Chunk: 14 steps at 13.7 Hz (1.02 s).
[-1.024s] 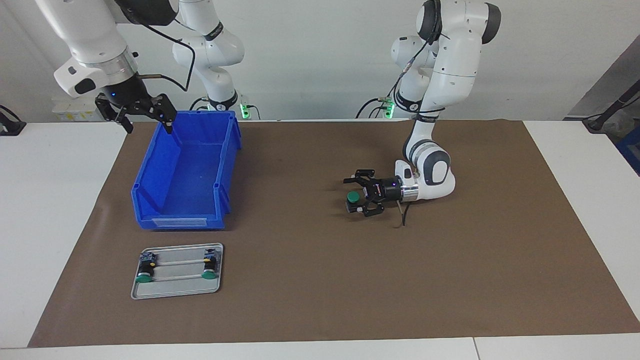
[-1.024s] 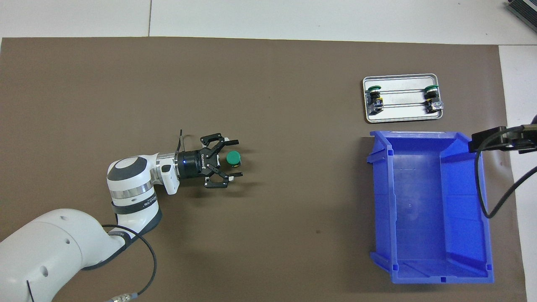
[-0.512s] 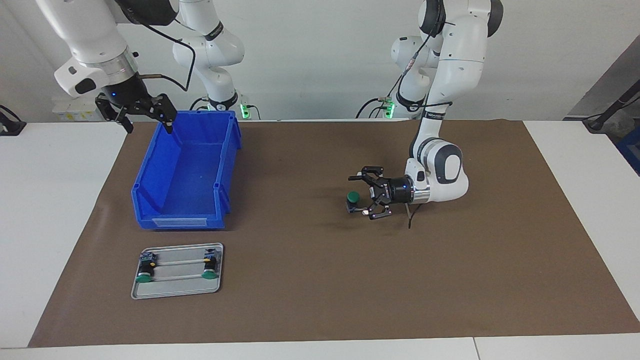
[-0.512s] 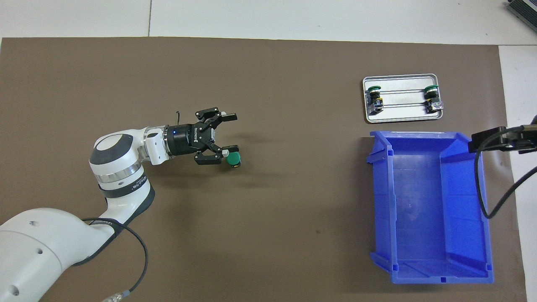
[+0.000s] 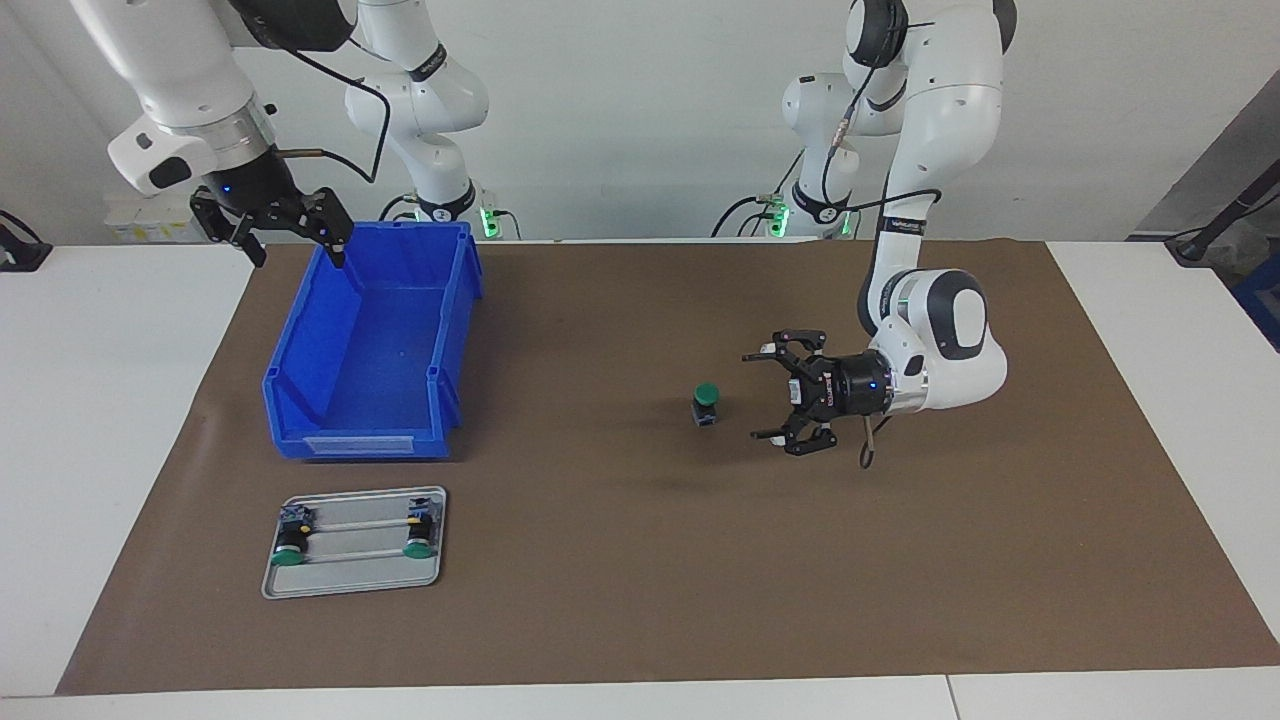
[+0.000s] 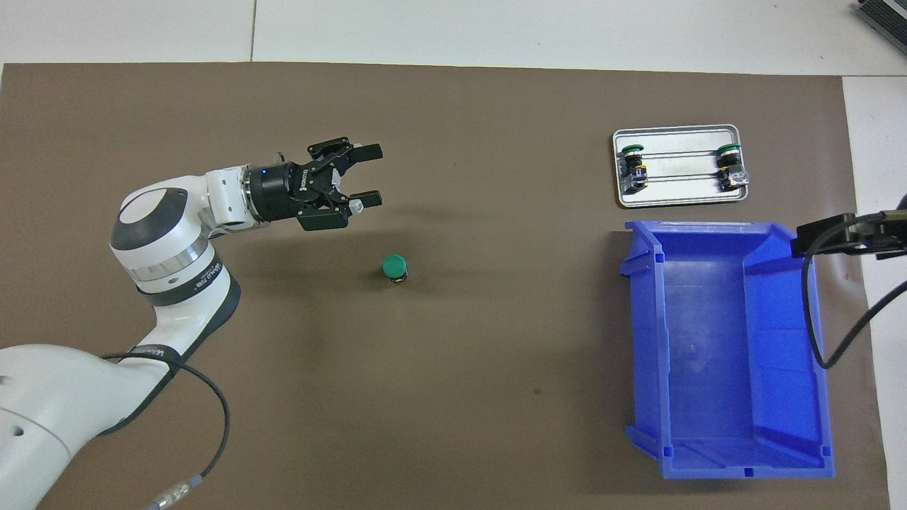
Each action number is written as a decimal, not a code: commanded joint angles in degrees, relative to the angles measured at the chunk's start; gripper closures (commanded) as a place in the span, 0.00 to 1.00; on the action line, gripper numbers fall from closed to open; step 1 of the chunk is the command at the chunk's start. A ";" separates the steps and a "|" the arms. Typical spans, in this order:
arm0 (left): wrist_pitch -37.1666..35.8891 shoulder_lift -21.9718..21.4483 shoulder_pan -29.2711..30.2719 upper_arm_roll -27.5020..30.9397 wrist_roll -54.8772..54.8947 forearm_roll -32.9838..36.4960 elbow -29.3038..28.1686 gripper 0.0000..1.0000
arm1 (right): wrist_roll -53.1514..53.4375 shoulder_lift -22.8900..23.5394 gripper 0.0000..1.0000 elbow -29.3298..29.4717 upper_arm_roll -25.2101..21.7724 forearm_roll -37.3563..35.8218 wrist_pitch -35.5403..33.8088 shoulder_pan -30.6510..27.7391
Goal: Place and press button with both arms
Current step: 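Raise the left gripper up and away from the button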
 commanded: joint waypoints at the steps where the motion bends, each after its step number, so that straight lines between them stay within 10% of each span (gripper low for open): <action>1: 2.76 0.67 1.33 -0.36 -12.43 7.76 7.48 0.00 | -0.26 -1.37 0.00 -1.40 0.25 0.69 0.35 -0.34; 14: 6.29 0.33 0.28 -0.71 -57.36 41.25 25.95 0.00 | -0.25 -1.37 0.00 -1.40 0.25 0.69 0.35 -0.34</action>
